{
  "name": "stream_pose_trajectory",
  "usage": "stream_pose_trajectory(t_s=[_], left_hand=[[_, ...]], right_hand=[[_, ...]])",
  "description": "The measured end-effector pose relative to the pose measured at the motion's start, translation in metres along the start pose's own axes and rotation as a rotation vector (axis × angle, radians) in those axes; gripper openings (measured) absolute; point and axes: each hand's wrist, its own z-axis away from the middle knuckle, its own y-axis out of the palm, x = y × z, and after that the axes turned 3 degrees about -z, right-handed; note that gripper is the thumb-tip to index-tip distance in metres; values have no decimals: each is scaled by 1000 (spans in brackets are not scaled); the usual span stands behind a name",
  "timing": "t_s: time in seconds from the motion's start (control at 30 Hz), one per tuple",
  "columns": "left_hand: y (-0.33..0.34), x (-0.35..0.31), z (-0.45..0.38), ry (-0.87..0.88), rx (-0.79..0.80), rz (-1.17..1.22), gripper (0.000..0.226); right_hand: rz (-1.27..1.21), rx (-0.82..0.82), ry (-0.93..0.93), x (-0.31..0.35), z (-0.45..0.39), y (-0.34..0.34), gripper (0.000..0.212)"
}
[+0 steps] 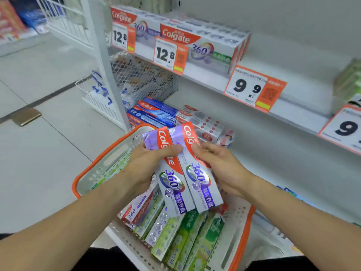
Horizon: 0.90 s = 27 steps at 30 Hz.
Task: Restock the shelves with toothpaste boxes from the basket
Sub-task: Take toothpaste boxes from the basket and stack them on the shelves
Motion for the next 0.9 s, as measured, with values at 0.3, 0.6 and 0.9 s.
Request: stream_pose_trajectory(t_s=[0.3,0.6,0.9], left_hand=[[7,-128,-2,267,-133,98,33],[7,-161,-34,382,-320,261,23],[-19,-183,-72,299,-364,443,48]], right_hand=[[67,141,-185,88,18,14,52],[289,-11,-378,207,-8,56,36],[1081,-316,-495,336,-136,99,27]])
